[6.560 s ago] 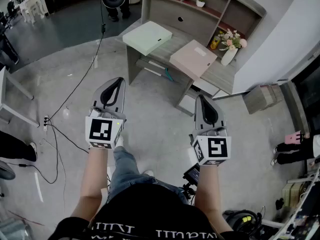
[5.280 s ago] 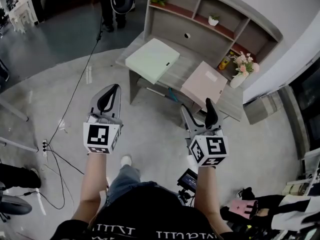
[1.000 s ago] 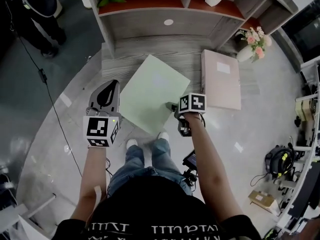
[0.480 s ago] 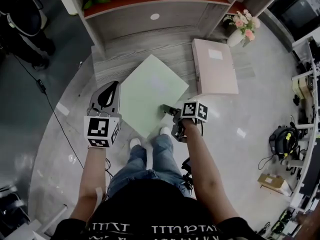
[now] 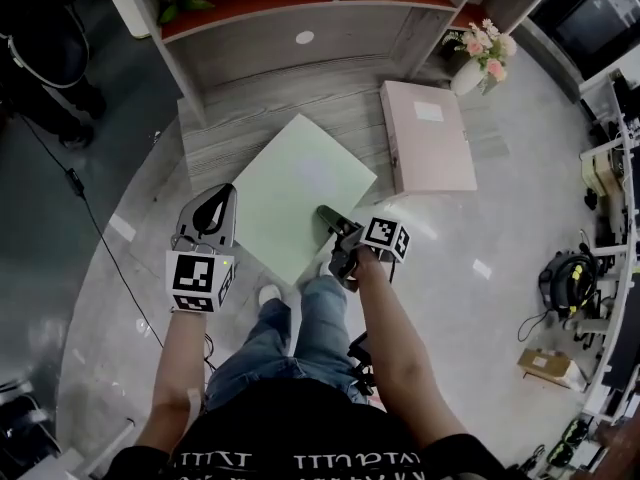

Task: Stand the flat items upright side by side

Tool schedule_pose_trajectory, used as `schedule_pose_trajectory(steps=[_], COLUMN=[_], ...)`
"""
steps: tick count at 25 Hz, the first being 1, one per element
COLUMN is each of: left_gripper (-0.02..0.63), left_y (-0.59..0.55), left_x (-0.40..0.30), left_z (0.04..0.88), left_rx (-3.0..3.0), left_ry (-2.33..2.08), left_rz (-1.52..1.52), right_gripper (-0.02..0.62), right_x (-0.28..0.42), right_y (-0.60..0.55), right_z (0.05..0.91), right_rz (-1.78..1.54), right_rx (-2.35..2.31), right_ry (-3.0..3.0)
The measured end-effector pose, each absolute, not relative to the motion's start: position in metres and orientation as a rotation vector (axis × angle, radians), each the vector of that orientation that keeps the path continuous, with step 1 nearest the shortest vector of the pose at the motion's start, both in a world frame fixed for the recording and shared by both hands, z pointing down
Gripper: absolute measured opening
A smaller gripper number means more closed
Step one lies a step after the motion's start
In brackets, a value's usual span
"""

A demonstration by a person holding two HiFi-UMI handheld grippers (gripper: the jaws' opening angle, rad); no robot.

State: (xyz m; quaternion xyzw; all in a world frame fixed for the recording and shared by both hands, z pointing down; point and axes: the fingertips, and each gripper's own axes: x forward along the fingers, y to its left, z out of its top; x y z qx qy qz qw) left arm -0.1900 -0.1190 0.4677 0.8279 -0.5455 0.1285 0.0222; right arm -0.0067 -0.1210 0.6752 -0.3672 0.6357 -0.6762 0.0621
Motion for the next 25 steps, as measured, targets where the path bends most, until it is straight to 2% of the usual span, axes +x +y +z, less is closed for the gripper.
schedule_pose_trajectory(steps=[7, 15, 25], left_gripper=[0.012, 0.012, 0.012], left_y=[-0.115, -0.125, -0.132], left_x=[-0.202, -0.19, -0.2], left_z=[0.477, 0.461, 0.433], left_rx=[2.557, 2.59, 2.559], left_ry=[-1.694, -1.669, -1.757], left_rz=[0.427, 0.355, 0.246], right_gripper=[0.368, 0.35, 0.337], right_x=[-0.01, -0.008, 0.025], right_y=[-0.127, -0.11, -0.13], right_z=[0.678, 0.665, 0.629], right_rz=[-2.02, -2.119, -2.32], right_rx=[-1.046, -1.072, -1.154], right_ry=[1.899, 1.843, 2.068])
